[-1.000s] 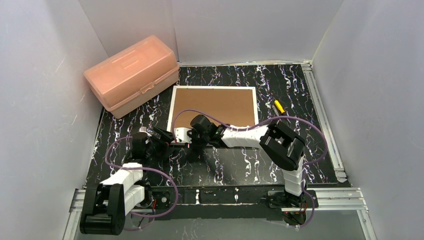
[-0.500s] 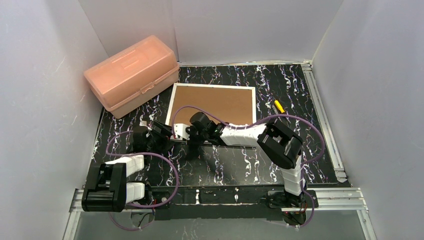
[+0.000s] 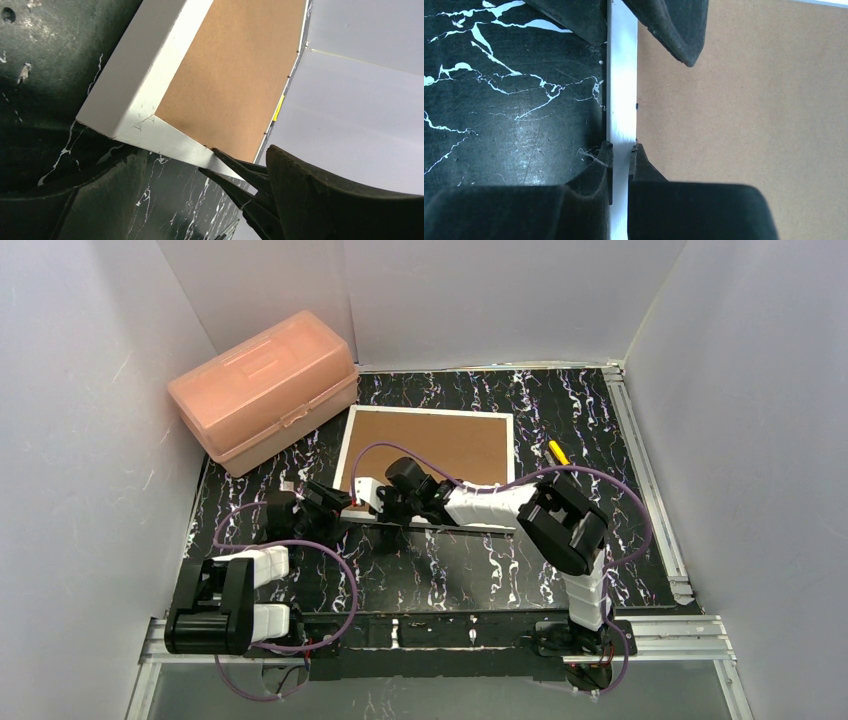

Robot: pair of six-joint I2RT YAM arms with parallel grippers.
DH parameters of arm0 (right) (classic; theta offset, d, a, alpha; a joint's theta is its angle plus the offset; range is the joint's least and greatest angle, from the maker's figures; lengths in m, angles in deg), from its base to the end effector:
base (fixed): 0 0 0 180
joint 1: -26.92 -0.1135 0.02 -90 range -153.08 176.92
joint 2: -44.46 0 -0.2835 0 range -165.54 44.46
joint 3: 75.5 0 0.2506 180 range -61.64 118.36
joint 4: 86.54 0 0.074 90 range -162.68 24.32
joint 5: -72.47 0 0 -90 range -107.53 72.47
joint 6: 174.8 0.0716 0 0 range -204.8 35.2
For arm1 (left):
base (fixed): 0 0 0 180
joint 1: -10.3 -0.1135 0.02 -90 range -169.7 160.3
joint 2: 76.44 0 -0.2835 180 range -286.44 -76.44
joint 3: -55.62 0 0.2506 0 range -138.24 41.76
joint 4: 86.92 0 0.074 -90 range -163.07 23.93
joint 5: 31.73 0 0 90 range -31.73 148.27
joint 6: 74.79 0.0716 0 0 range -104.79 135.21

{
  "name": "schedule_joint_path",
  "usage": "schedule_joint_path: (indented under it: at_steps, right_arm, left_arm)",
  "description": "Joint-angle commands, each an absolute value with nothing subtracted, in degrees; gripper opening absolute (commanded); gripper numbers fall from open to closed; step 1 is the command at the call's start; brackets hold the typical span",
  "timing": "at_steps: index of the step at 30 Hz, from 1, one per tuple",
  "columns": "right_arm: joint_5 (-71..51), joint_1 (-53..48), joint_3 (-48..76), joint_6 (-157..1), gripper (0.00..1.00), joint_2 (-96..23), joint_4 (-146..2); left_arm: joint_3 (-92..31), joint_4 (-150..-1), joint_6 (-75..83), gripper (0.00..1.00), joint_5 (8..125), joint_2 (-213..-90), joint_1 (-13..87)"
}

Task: Take the photo out of the frame
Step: Turn over the photo frame at the center of the board.

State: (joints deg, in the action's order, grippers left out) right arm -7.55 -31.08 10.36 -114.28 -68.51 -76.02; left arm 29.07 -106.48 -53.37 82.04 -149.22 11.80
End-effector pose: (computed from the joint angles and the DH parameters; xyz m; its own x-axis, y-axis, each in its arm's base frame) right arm 0.2376 0.4036 0.1721 0.1652 -0.6503 -0.7415 -0.9496 0.0982 -0.2976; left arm 0.2333 -0.0350 0.1407 -0.5214 -0.8386 -0.1579 -0.2775 0.3416 -0.8980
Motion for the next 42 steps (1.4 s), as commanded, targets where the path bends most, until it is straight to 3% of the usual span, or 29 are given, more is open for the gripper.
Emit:
schedule_joint_path:
  at_steps: [1,11,13,17,20,21,27,34,37,42]
  right_arm:
    - [-3.7,-30.5,14.0,-109.4,0.01,-62.5,-77.4]
    - [-2.2,-29.8,15.4,-108.0,0.01,-59.7,-76.9]
    - [-1.0,-29.8,16.3,-107.9,0.01,-59.6,-76.0]
    - [0.2,-29.8,16.3,-106.8,0.01,-59.2,-75.8]
    - [-3.3,-29.8,15.9,-106.5,0.01,-59.2,-75.5]
    - [-4.5,-29.8,15.8,-106.6,0.05,-59.2,-75.0]
    - [-7.0,-29.8,13.5,-106.7,0.59,-56.2,-74.8]
    - [-19.6,-34.5,10.7,-110.4,0.80,-52.0,-73.7]
    - [-27.8,-38.2,7.3,-114.4,0.98,-50.2,-75.1]
    - [-34.6,-42.0,2.2,-117.7,0.99,-48.5,-76.3]
  left_arm:
    - [30.1,-102.9,-52.2,0.88,79.2,-151.1,11.4]
    - [30.0,-105.3,-52.7,0.87,79.5,-153.3,11.4]
    - [29.9,-108.3,-53.5,0.76,79.9,-154.7,11.4]
    - [28.0,-114.4,-55.3,0.38,80.3,-158.0,11.4]
    - [27.8,-118.0,-56.6,0.26,80.4,-158.1,11.4]
    - [27.7,-118.1,-56.3,0.23,80.3,-157.5,11.4]
    - [28.7,-117.1,-55.8,0.13,78.7,-152.9,11.4]
    - [28.7,-116.0,-58.1,0.12,80.6,-149.9,11.4]
    - [28.4,-113.9,-58.9,0.12,81.1,-147.5,11.4]
    - [28.1,-109.3,-59.4,0.12,81.1,-142.3,11.4]
